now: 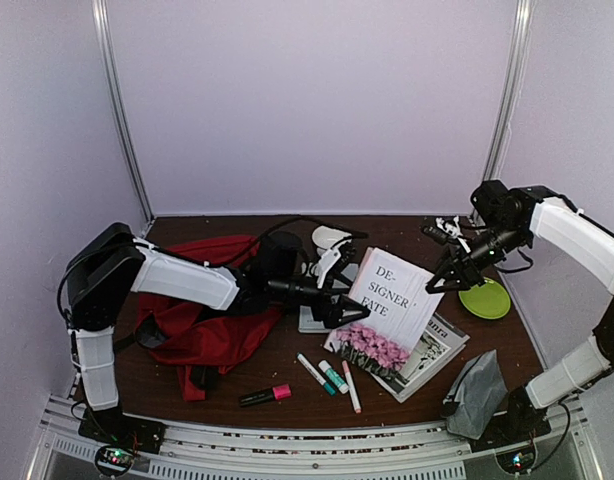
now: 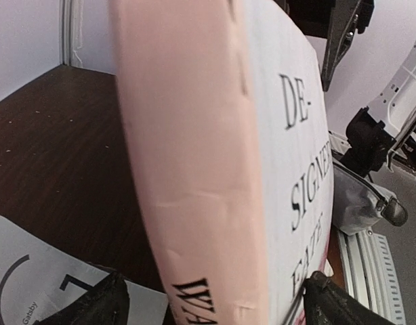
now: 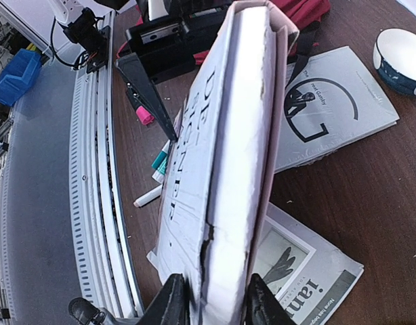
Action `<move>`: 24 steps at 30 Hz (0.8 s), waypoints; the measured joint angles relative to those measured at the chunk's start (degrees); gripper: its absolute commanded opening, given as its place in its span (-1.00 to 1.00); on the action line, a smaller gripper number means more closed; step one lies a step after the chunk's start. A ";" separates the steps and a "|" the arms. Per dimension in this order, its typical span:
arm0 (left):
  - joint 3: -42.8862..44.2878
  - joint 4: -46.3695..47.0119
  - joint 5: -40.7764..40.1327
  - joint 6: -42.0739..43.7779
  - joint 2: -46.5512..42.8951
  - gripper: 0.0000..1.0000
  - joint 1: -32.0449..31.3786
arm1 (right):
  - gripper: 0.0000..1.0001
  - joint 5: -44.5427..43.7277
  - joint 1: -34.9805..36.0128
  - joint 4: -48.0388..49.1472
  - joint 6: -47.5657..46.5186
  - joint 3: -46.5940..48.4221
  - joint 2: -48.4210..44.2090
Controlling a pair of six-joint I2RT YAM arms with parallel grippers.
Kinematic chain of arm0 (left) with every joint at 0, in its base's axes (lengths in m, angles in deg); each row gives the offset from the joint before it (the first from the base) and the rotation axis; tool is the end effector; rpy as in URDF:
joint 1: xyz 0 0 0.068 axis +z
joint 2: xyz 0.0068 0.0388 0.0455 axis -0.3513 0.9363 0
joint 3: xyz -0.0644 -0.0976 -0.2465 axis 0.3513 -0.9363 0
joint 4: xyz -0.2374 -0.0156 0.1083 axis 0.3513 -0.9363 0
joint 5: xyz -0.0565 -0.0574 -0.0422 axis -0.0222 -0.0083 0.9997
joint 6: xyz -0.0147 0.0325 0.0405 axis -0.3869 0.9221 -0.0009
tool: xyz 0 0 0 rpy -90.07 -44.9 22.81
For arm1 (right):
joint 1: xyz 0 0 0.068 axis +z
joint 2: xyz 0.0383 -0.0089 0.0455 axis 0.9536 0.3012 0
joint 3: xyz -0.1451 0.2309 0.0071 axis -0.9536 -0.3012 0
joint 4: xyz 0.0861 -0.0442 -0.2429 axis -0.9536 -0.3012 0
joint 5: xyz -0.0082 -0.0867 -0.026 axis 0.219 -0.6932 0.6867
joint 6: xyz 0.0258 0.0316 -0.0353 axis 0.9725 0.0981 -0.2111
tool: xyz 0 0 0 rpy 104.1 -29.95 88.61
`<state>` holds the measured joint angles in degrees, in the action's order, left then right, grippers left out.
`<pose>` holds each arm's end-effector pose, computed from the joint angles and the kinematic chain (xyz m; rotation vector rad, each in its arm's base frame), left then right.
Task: Pack the student bag
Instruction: Pass from the right arm to the left
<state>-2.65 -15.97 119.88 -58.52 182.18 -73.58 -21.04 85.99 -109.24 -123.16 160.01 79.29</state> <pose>0.2496 -0.3628 0.1944 1.1000 1.7622 -1.2679 0.2396 0.0864 0.3095 -1.3778 2.0189 1.0452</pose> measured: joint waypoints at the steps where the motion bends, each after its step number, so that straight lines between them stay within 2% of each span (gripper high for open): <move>1: 0.04 0.61 1.11 0.09 0.83 0.76 0.00 | -0.40 0.04 0.04 0.28 -0.09 -0.59 -0.13; 7: 0.74 3.26 8.52 -0.98 3.30 0.41 0.24 | -0.40 0.04 0.37 1.60 -0.42 -1.36 -0.04; 16: 0.72 11.39 18.78 -8.87 3.65 -0.52 1.92 | -0.33 -0.24 0.92 4.59 2.21 -1.84 -0.04; 18: 0.72 12.09 19.74 -10.71 3.76 -0.58 2.47 | -0.05 0.04 1.07 5.09 2.97 -1.84 -0.04; 21: 0.35 13.62 20.63 -14.14 3.76 -0.52 2.91 | 0.34 0.48 1.09 5.66 3.74 -1.79 -0.07; 24: -2.01 15.19 19.96 -15.98 1.90 -0.46 3.21 | 0.56 1.03 0.63 5.07 4.55 -1.64 -0.13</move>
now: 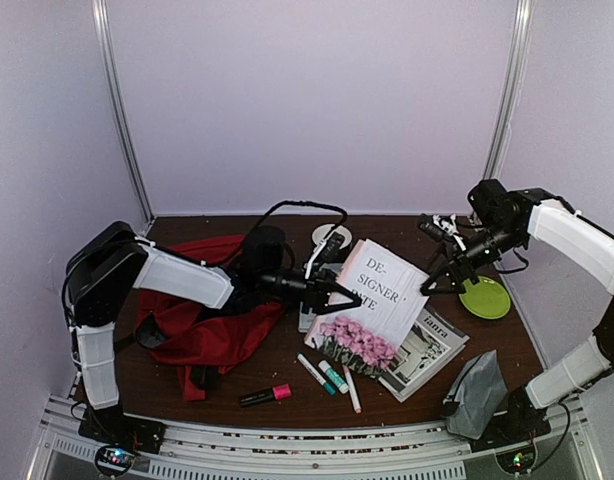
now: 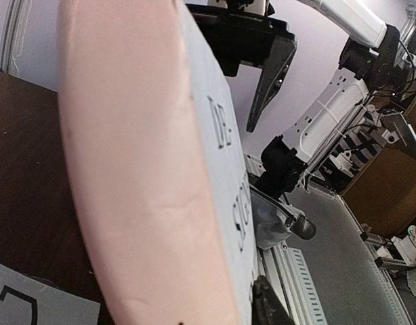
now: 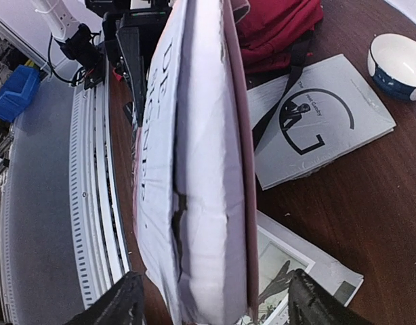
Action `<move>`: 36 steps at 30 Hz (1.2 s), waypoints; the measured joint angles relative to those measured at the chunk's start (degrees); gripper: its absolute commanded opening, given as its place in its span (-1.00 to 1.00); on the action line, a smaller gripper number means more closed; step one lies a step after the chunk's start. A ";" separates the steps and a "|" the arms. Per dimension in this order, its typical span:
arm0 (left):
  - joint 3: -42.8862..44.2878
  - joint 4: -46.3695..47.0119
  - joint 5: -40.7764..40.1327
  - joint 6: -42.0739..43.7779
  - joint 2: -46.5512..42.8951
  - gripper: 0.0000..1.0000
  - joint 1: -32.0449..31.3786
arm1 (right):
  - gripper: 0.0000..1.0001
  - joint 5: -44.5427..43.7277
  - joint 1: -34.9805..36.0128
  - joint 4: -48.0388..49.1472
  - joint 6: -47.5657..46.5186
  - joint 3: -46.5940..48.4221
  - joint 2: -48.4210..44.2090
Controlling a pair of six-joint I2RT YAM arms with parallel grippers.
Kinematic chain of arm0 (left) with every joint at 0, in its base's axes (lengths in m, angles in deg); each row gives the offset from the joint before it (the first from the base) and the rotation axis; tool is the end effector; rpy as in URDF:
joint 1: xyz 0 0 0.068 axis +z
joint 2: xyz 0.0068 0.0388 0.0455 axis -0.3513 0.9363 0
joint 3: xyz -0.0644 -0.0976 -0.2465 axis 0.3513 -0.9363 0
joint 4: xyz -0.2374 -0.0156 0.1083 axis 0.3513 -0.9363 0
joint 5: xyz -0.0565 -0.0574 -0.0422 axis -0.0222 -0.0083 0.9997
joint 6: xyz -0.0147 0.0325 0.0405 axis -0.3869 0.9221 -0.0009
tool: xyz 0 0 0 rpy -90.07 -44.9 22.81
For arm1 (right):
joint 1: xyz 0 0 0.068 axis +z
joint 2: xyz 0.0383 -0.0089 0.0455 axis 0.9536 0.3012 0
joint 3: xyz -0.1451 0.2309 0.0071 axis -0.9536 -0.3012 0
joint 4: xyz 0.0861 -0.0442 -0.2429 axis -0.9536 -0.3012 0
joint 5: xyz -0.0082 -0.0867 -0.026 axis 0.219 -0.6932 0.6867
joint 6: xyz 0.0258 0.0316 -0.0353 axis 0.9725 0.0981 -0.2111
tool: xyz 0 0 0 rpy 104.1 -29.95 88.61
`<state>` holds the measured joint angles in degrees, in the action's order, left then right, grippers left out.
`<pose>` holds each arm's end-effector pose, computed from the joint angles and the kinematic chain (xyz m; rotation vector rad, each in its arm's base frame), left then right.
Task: Pack the student bag
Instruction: Pass from the right arm to the left, then pick up the largest pocket of the bag from the student bag.
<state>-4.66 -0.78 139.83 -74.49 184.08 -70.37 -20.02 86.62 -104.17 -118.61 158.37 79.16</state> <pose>0.2597 -0.3507 0.1973 1.1175 1.6682 -1.7090 0.2440 0.0908 0.3049 -1.3260 2.0158 1.0652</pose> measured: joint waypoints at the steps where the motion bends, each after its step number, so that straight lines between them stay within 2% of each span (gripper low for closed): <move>1: -0.92 -0.68 -0.61 0.04 -1.33 -0.46 0.04 | 0.59 0.52 -0.31 -0.11 0.46 0.20 -0.13; 6: -2.14 -9.16 -7.45 4.22 -12.15 -0.41 0.11 | 0.71 5.07 -3.48 0.66 5.84 3.17 -0.94; 9: -2.23 -12.33 -15.23 6.62 -19.82 -0.40 0.15 | 0.97 9.18 -5.22 3.45 11.02 5.44 -0.94; 10: -2.34 -12.55 -17.16 6.99 -21.49 -0.39 0.15 | 1.00 10.56 -5.57 4.98 13.29 5.86 -0.94; 14: -3.28 -12.46 -26.29 7.58 -27.17 -0.37 0.26 | 1.00 14.45 -4.37 11.19 20.96 5.92 -0.68; 18: -3.41 -12.31 -31.43 6.99 -27.87 -0.37 0.26 | 1.00 15.43 1.03 18.56 28.04 5.92 -0.39; 22: -3.91 -11.17 -32.83 4.17 -27.76 -0.37 0.26 | 0.98 14.62 6.51 28.72 36.98 6.03 -0.11; 26: -3.91 -8.74 -32.54 0.98 -27.74 -0.37 0.33 | 0.91 13.64 8.79 36.96 44.35 7.34 2.34; 36: -4.37 -10.64 -33.79 -1.05 -29.68 -0.38 0.37 | 0.88 10.75 9.42 45.31 51.52 6.36 3.78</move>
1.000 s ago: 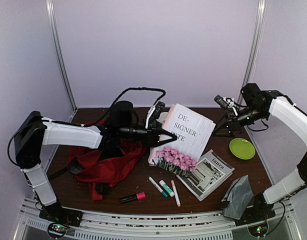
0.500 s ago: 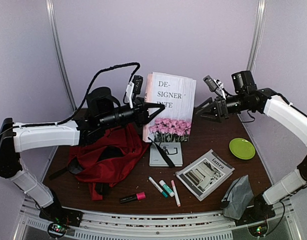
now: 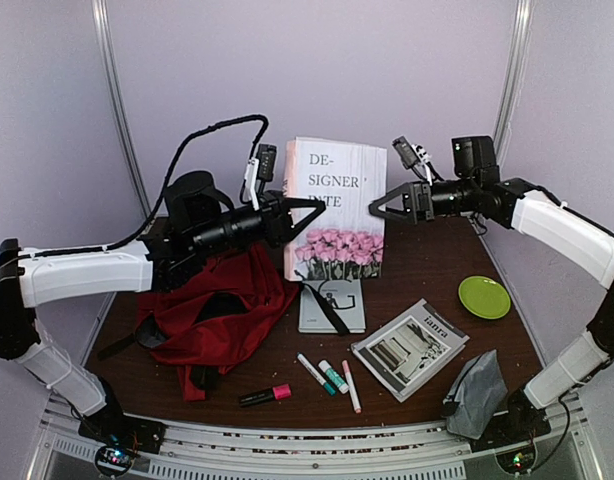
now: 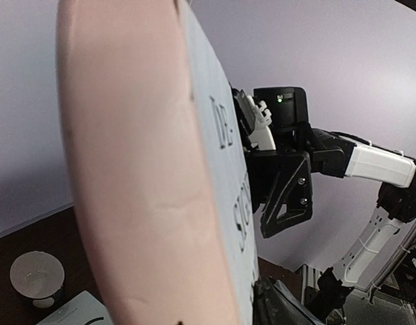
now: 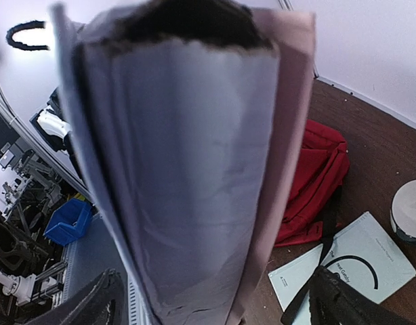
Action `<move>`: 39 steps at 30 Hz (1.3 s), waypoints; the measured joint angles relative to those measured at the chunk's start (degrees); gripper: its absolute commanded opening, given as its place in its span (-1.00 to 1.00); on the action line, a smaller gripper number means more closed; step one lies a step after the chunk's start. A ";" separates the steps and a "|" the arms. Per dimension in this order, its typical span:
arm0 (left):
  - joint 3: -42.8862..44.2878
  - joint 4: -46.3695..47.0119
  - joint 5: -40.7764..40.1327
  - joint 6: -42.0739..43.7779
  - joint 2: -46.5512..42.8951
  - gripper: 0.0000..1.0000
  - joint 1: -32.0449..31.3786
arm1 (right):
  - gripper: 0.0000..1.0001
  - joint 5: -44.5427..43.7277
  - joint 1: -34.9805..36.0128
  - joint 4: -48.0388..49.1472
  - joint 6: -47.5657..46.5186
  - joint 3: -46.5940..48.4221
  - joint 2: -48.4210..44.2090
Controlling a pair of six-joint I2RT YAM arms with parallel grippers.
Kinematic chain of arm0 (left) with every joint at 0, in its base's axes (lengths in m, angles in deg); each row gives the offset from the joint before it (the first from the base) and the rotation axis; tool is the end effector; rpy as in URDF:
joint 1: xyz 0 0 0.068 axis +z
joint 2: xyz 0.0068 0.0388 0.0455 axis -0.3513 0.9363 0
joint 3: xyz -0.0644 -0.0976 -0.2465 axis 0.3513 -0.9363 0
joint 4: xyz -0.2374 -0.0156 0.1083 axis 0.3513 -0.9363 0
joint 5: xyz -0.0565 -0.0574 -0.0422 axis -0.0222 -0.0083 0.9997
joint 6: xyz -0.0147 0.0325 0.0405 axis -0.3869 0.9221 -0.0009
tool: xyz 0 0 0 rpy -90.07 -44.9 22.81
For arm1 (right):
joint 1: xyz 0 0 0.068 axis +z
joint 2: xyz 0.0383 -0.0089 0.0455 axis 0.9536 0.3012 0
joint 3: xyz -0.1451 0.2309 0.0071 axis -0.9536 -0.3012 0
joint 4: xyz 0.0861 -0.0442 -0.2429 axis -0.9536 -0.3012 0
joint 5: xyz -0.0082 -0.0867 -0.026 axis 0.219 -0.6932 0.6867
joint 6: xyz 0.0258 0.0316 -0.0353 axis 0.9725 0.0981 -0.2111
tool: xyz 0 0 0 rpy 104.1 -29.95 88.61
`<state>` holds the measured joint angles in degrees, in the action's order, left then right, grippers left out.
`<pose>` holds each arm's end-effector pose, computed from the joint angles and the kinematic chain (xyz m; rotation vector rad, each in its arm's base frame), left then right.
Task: Pack the student bag
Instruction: Pick up the largest pocket of the bag from the student bag.
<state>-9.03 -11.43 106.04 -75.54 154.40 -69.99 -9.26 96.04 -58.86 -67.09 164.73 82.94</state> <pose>0.2226 -0.2770 0.3499 0.5614 1.5122 -1.3227 0.2868 0.1599 0.3729 -0.9998 1.7454 1.4502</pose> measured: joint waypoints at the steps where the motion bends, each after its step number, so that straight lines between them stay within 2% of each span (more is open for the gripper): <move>1: 0.00 -0.13 0.04 -0.15 -0.15 -0.38 0.00 | 0.87 0.31 0.17 0.92 0.83 -0.52 0.09; 5: 0.00 0.04 1.01 -1.42 -0.26 -0.38 0.13 | 0.81 0.79 1.77 3.34 2.99 -2.10 0.35; 8: 0.00 1.11 2.25 -3.02 -0.15 -0.38 0.50 | 0.58 1.97 2.82 8.00 6.80 -4.02 0.35; 10: 0.02 1.60 2.58 -3.98 0.04 -0.37 0.63 | 0.48 3.58 2.95 12.85 10.67 -5.51 0.35; 13: 0.02 2.80 2.23 -5.20 0.57 -0.37 0.70 | 0.47 6.29 3.06 24.33 20.52 -8.59 0.70; 15: 0.02 3.34 1.60 -5.77 0.68 -0.37 0.70 | 0.46 6.95 3.13 28.48 23.78 -9.86 0.83; 17: 0.02 3.93 0.83 -6.21 0.81 -0.32 0.70 | 0.26 7.65 3.15 34.42 28.46 -11.98 0.83; 20: 0.02 4.83 0.46 -7.15 1.07 -0.15 0.72 | -0.05 8.28 3.15 39.91 32.81 -13.57 1.03; 25: 0.02 6.56 0.09 -8.68 1.31 0.10 0.74 | -0.33 8.46 3.15 44.13 37.09 -13.66 1.31; 30: -0.15 6.32 0.04 -8.81 1.29 0.16 0.74 | -0.37 8.44 3.19 46.01 39.28 -12.68 2.34; 33: -1.31 5.88 0.72 -8.79 0.85 0.12 0.74 | -0.37 8.44 3.19 46.53 40.17 -11.21 3.67; 39: -3.39 3.72 1.97 -9.09 -0.42 -0.21 0.48 | -0.36 8.55 3.19 47.01 40.81 -9.38 5.97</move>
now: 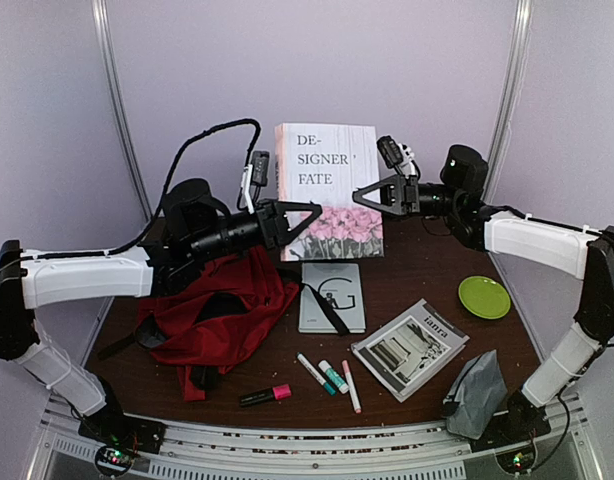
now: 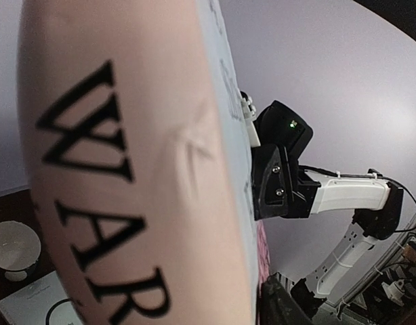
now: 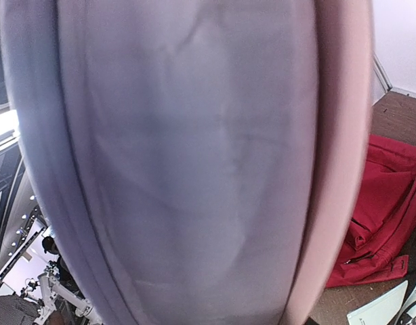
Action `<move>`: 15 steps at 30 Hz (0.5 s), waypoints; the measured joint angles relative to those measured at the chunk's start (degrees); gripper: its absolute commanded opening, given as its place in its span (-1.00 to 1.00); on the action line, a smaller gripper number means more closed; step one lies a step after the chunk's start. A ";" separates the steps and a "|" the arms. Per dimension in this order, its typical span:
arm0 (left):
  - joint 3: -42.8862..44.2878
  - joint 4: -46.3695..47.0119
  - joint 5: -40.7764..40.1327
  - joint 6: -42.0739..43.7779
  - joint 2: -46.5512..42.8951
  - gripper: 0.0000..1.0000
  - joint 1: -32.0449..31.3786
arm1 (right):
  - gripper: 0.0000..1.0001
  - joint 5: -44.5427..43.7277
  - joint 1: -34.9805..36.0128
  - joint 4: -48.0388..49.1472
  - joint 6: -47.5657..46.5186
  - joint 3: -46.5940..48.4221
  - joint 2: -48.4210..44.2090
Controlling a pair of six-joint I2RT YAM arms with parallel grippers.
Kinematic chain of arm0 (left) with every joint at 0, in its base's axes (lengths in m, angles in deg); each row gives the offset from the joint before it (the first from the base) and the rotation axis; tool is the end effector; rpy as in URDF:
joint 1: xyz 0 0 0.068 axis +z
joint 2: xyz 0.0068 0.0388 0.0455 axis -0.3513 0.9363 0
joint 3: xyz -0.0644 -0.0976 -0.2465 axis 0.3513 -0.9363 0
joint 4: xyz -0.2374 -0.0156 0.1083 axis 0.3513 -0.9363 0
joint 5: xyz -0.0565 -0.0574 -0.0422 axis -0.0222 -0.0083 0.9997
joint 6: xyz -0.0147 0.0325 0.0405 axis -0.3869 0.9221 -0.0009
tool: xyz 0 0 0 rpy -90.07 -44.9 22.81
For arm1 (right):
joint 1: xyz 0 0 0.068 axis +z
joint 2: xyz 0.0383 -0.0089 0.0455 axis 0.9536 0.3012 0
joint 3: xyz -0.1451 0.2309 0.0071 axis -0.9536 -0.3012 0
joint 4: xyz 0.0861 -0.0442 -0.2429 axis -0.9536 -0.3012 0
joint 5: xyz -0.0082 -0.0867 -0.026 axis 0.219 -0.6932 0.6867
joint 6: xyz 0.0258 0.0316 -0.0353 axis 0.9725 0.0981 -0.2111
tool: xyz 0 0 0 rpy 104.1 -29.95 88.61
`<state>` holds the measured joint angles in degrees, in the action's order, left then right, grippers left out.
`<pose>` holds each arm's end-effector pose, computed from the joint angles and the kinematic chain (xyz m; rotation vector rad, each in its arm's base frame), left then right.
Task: Pack the student bag
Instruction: Pick up the largest pocket of the bag from the student bag.
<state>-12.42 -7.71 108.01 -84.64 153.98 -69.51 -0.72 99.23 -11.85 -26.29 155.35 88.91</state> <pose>0.2208 -0.2722 0.3383 0.4738 1.5677 -1.4630 0.3025 0.1905 0.3545 -0.9152 1.6560 1.8586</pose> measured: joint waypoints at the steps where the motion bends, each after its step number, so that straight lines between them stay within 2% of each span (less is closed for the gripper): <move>1: -0.04 -0.39 0.00 -0.31 -0.20 -0.28 0.00 | -0.36 0.02 0.00 0.26 -0.11 0.02 0.24; 3: -0.04 -0.72 0.02 -0.83 -0.37 -0.35 0.09 | -0.33 0.02 0.07 0.66 -0.74 0.07 0.37; 6: -0.02 -0.76 0.28 -1.64 -0.42 -0.43 0.15 | -0.17 0.00 0.17 0.17 -2.21 0.28 0.37; 11: -0.02 -0.85 0.63 -2.25 -0.46 -0.50 0.26 | 0.23 -0.07 0.22 -3.72 -4.98 1.31 0.24; 15: -0.17 -6.23 0.20 -1.64 -2.69 -0.50 0.46 | 0.52 -2.27 0.22 -13.33 -12.87 3.48 -0.26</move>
<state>-12.60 -13.94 108.21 -86.27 151.29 -69.05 -2.99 99.45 -25.18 -39.16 158.83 88.64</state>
